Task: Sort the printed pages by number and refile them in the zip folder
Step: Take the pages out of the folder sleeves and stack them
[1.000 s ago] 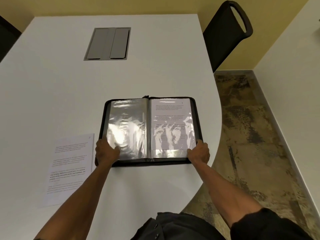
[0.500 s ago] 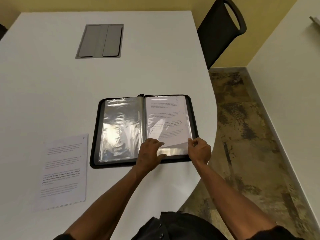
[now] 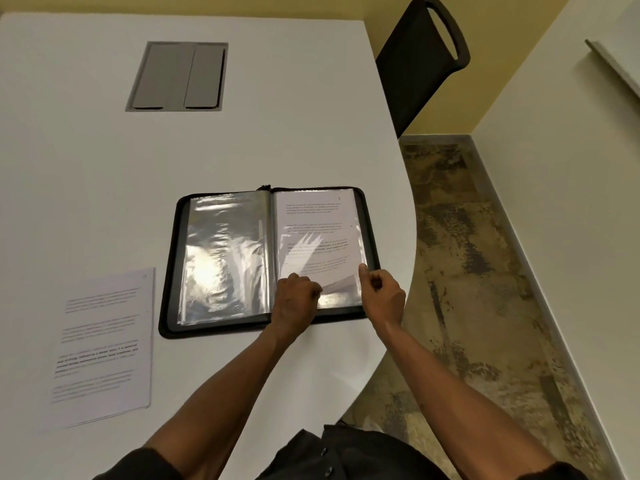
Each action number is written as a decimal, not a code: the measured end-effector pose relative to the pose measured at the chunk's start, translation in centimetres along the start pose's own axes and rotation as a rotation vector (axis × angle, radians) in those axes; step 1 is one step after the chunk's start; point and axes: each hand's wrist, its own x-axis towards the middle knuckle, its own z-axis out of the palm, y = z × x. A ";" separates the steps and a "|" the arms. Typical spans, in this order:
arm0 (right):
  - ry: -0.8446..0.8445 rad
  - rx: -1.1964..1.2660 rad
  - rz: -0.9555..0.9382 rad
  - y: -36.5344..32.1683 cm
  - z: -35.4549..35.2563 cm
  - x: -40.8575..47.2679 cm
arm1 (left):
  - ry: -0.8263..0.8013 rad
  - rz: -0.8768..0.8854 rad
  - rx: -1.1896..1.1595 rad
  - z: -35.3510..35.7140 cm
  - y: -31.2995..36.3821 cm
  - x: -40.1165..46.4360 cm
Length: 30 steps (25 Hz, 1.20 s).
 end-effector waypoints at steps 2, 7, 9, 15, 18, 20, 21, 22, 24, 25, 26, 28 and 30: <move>-0.071 0.007 0.028 0.4 0.1 -1.3 | -0.014 -0.082 -0.114 -0.3 -0.3 0.1; -0.197 0.056 0.130 0.5 1.5 -2.1 | -0.098 -0.198 -0.339 -0.8 -0.9 0.6; -0.160 0.094 0.184 -0.2 2.3 -1.5 | -0.101 -0.206 -0.363 -1.0 -0.9 0.6; -0.022 0.091 0.364 -0.8 5.0 0.1 | -0.036 -0.217 -0.414 -1.3 -0.6 0.0; -0.008 0.003 0.386 -0.5 5.4 0.7 | -0.003 -0.230 -0.425 -1.2 -0.9 -0.4; -0.009 0.001 0.389 -0.1 5.5 0.6 | -0.001 -0.232 -0.410 -1.3 -1.1 -0.6; -0.011 0.023 0.390 0.2 5.5 0.3 | -0.004 -0.228 -0.400 -1.3 -1.1 -0.6; -0.012 0.045 0.390 0.4 5.3 -0.1 | -0.010 -0.224 -0.392 -1.3 -1.1 -0.7; -0.016 0.075 0.386 0.9 4.7 -0.9 | -0.030 -0.223 -0.390 -1.3 -1.1 -0.9; -0.019 0.092 0.386 1.1 4.4 -1.3 | -0.041 -0.220 -0.394 -1.3 -1.0 -1.0; -0.019 0.105 0.392 1.4 4.1 -1.7 | -0.048 -0.218 -0.398 -1.4 -0.9 -1.1; -0.016 0.111 0.411 1.8 3.5 -2.5 | -0.057 -0.229 -0.424 -1.4 -1.0 -1.4; -0.035 0.101 0.412 2.4 2.8 -3.5 | -0.067 -0.240 -0.441 -1.5 -1.2 -2.1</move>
